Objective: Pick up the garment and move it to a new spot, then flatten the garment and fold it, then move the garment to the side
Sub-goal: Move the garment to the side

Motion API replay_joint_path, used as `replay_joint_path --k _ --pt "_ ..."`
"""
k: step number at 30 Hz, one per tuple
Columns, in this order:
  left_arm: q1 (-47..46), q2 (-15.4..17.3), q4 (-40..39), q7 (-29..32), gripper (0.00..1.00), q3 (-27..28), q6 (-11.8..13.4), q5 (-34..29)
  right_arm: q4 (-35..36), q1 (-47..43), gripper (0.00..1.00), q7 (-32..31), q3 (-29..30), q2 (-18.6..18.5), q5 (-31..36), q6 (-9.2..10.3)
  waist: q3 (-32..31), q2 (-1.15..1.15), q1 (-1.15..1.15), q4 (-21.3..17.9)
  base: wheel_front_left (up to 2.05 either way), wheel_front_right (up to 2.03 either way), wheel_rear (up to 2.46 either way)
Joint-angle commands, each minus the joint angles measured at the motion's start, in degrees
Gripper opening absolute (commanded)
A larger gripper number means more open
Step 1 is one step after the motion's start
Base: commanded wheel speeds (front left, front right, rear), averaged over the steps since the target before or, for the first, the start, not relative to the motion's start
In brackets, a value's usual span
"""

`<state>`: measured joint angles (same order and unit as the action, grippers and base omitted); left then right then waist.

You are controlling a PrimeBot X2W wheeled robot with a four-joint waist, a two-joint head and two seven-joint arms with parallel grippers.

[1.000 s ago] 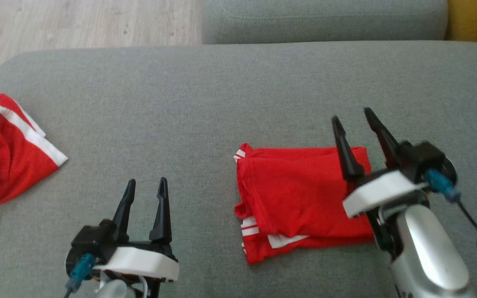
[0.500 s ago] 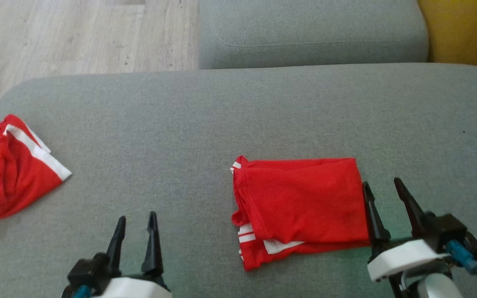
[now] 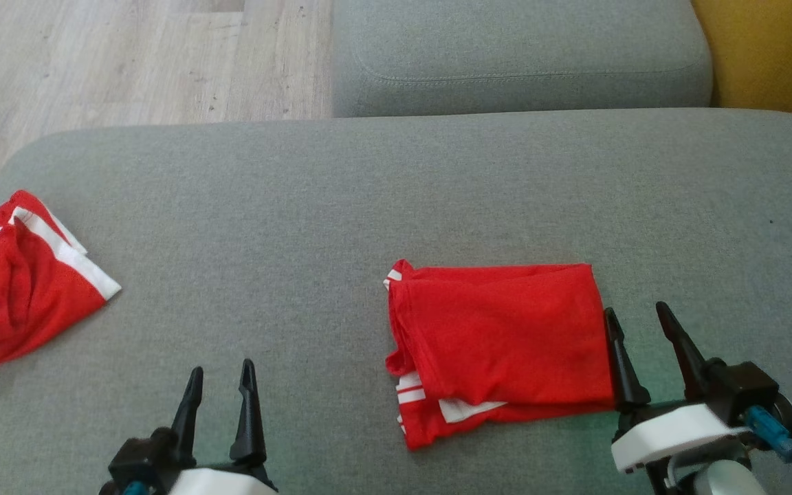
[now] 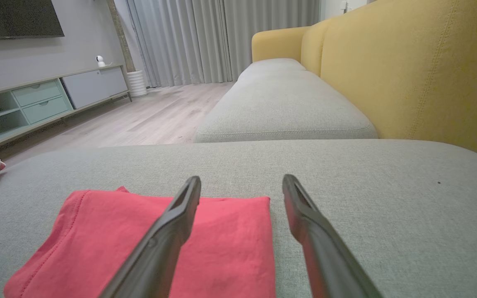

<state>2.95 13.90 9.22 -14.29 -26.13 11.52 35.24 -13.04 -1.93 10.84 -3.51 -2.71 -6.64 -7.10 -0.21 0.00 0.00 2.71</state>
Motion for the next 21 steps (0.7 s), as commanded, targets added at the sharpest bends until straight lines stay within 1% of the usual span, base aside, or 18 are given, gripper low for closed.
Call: replay_joint_path --k 1,9,11,15,17,21 --pt "-1.80 0.23 -1.19 -0.68 1.00 1.86 -0.25 -0.33 1.82 1.39 1.00 0.31 -1.44 -0.17 -0.48 -0.39 0.08 0.00 0.00 0.06 0.00 0.00 0.00" --pt "-2.38 0.46 -0.83 -0.48 1.00 1.54 -0.32 -0.38 1.68 1.93 1.00 -0.12 -1.41 -0.17 -0.36 -0.39 0.65 0.00 0.00 0.21 0.00 0.00 0.00" --pt "-2.66 0.51 -0.72 -0.47 1.00 1.51 -0.34 -0.41 1.29 2.49 1.00 -1.51 -0.27 -0.17 0.06 -0.39 1.03 0.00 0.00 0.27 0.00 0.00 0.00" --pt "-3.39 0.62 -0.91 -0.46 1.00 1.47 -0.27 -0.63 0.45 4.60 1.00 -7.53 1.71 -0.17 0.69 -0.39 2.14 0.00 0.00 0.65 0.00 0.00 0.00" --pt "-3.83 0.61 -1.04 -0.47 1.00 1.48 -0.27 -0.78 -0.50 6.02 1.00 -12.15 2.93 -0.17 1.55 -0.39 2.94 0.00 0.00 0.95 0.00 0.00 0.00" --pt "-4.78 0.25 -1.13 -0.50 1.00 1.32 -0.29 -1.08 -1.63 9.26 1.00 -20.58 3.36 -0.17 2.83 -0.39 4.96 0.00 0.00 2.03 0.00 0.00 0.00"
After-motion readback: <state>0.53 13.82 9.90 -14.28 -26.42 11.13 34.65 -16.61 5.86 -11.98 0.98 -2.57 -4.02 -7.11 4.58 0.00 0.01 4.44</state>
